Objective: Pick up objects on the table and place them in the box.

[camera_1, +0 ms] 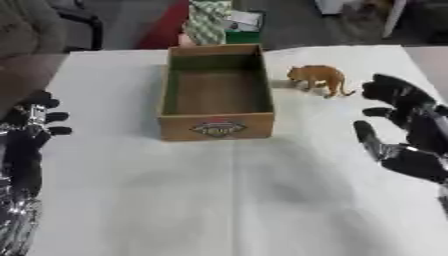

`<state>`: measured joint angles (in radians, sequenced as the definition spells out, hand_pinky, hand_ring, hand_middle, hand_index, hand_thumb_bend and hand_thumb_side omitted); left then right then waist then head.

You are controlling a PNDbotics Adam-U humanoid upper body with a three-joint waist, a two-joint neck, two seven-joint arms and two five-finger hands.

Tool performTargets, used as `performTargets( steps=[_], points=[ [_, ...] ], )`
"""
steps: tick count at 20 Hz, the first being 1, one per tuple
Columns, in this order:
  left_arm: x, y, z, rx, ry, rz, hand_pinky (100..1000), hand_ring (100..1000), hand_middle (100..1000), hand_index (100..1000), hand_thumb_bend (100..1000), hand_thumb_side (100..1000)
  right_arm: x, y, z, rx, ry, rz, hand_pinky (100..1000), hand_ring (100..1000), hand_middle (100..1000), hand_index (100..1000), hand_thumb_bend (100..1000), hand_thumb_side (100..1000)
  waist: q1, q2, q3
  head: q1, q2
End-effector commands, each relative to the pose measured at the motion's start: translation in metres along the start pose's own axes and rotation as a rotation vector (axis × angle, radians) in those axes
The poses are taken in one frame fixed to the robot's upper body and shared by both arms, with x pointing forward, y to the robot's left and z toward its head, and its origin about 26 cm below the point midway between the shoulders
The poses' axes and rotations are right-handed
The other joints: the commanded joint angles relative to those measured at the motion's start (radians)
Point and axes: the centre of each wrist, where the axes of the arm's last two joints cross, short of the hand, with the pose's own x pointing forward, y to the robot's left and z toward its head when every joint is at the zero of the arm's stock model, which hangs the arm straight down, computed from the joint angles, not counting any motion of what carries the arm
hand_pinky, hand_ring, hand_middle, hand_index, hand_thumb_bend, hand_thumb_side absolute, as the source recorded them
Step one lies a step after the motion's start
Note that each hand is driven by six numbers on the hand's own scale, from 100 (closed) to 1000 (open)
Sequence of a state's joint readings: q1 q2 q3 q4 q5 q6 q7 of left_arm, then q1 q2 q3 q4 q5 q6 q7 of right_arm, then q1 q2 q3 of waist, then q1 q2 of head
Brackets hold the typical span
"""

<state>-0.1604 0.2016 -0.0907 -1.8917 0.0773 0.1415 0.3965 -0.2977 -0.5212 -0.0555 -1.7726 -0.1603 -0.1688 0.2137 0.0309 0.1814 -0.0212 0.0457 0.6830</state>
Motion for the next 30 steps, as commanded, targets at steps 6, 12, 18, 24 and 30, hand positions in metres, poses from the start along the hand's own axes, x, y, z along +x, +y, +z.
performTargets(
  steps=[6,12,18,24,30],
  points=[
    [0.007,-0.007,0.000,-0.069,-0.020,0.011,560,649,660,744,272,602,0.045,-0.070,-0.045,-0.084,-0.158,0.076,788,880,835,930,286,100,-0.005,-0.024,0.028,-0.032,-0.013],
    [0.008,-0.013,0.002,-0.125,-0.017,0.018,560,649,660,744,269,602,0.035,-0.116,-0.068,-0.122,-0.109,0.112,788,882,836,932,266,100,-0.012,-0.031,0.065,-0.065,-0.005],
    [0.009,-0.019,0.003,-0.186,-0.015,0.024,559,650,661,745,265,605,0.004,-0.155,-0.072,-0.108,-0.013,0.166,796,887,838,935,256,100,-0.023,-0.031,0.116,-0.117,0.014],
    [0.012,-0.027,0.003,-0.248,-0.020,0.033,558,650,661,745,262,606,-0.020,-0.175,-0.067,-0.068,0.067,0.286,802,887,837,932,263,100,-0.031,-0.029,0.172,-0.192,0.048],
    [0.016,-0.036,0.003,-0.312,-0.026,0.044,558,650,661,745,259,609,-0.040,-0.181,-0.054,-0.035,0.141,0.373,814,894,843,935,271,105,-0.039,-0.026,0.225,-0.273,0.071]
  ],
)
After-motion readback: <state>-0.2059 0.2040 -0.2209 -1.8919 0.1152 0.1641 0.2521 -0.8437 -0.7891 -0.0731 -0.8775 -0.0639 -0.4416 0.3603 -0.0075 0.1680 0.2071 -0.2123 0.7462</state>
